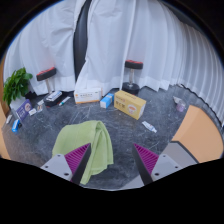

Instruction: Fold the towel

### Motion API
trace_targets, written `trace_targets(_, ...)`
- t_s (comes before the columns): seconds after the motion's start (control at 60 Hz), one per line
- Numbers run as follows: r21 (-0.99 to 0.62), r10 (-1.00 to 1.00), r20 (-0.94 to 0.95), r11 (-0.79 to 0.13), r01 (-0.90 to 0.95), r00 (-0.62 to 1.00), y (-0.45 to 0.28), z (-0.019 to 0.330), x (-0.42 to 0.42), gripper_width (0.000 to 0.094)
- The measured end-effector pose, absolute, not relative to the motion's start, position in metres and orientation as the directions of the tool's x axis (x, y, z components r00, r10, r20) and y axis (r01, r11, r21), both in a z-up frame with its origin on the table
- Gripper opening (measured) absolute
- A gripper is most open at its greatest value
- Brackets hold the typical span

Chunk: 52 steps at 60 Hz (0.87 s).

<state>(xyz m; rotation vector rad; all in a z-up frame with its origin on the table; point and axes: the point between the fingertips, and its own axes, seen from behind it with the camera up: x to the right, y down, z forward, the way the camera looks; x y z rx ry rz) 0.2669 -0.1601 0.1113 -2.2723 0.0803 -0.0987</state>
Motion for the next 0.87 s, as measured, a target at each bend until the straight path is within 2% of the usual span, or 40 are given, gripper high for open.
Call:
trace_targets(0.383,-0.834,-0.138,0.07,-0.551,-0.017,0.988,-0.272,0.207,0.18,0.0842)
trace_targets(0.65,-0.846,-0.16,0.103,-0.533,0.001,0.982,-0.378,0.234,0.115,0.085)
trace_targets(0.867,-0.852,-0.156,0.103,-0.523,0.006,0.982,-0.417,0.249,0.09,0.0853)
